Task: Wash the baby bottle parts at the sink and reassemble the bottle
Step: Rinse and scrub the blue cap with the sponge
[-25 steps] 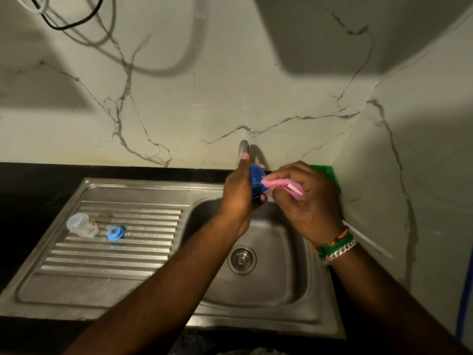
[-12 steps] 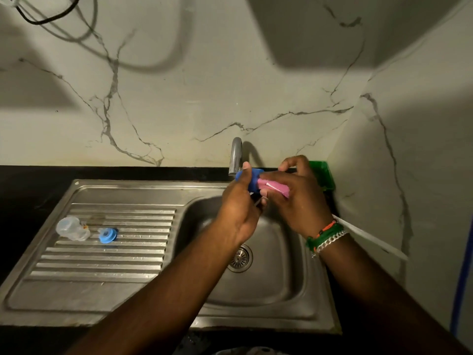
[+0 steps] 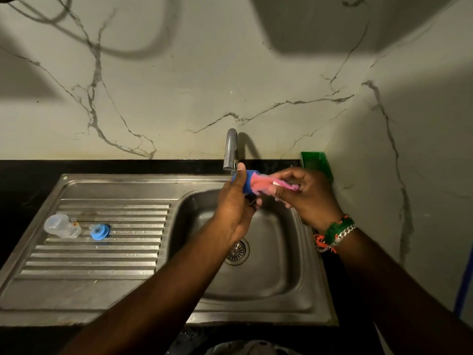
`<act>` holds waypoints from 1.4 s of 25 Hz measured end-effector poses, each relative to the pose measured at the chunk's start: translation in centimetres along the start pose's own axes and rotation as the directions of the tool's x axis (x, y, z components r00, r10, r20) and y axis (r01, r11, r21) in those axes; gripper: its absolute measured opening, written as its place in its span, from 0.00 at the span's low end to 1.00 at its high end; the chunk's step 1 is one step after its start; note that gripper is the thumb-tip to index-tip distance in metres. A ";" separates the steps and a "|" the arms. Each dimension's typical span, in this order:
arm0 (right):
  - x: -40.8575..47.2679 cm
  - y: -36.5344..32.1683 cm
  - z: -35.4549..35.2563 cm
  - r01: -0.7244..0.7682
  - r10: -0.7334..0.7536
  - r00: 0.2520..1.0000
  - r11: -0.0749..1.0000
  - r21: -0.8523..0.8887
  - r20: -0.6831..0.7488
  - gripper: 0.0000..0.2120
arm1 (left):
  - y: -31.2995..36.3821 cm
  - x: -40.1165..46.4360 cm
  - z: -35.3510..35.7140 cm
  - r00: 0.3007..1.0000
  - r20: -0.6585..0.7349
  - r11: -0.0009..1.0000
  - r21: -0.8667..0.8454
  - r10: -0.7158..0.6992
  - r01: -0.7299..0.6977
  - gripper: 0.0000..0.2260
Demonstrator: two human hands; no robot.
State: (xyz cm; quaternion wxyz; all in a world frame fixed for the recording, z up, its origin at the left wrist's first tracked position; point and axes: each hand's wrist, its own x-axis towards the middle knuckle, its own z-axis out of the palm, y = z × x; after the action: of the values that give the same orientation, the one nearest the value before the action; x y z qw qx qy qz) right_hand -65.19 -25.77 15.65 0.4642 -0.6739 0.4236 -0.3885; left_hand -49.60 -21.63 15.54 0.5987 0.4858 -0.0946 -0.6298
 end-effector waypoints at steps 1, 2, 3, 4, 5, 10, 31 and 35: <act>0.2 1.8 -0.5 -0.058 0.051 0.992 0.996 -0.061 -0.116 0.08 | -0.6 0.7 -0.6 0.997 -0.031 0.996 -0.039 -0.076 0.075 0.20; 0.3 3.9 -1.0 -0.158 0.123 0.963 0.978 -0.134 -0.238 0.08 | -1.3 1.5 -1.3 0.984 -0.064 0.981 -0.109 -0.165 0.157 0.22; 0.1 6.3 -1.7 -0.290 0.211 0.914 0.937 -0.196 -0.346 0.08 | -1.9 2.4 -2.3 0.966 -0.089 0.956 -0.191 -0.245 0.224 0.23; -0.5 8.5 -2.1 -0.404 0.291 0.861 0.890 -0.213 -0.418 0.07 | -2.4 3.2 -3.2 0.944 -0.115 0.927 -0.261 -0.308 0.270 0.24; -1.1 10.8 -2.5 -0.472 0.335 0.823 0.853 -0.224 -0.459 0.06 | -2.9 4.0 -4.1 0.923 -0.133 0.897 -0.320 -0.361 0.305 0.25; -2.9 18.9 -2.3 -0.568 0.377 0.800 0.726 -0.387 -0.466 0.24 | -3.7 7.0 -6.2 0.890 -0.122 0.822 -0.453 -0.440 0.345 0.21; 14.3 12.0 9.1 -0.248 0.279 0.960 0.889 -0.384 0.025 0.31 | -1.0 13.0 -7.4 0.905 0.061 0.747 -0.542 -0.421 0.385 0.23; 10.0 10.3 8.2 -0.048 0.049 0.999 0.968 -0.246 -0.004 0.15 | -2.2 12.9 -6.1 0.913 0.035 0.811 -0.447 -0.406 0.378 0.23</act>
State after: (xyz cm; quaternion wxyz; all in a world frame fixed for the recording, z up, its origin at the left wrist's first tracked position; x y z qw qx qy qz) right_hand -56.44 -34.85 4.95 0.3871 -0.7161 0.4843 -0.3207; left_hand -44.17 -29.16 4.40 0.5535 0.3643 0.1724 -0.7288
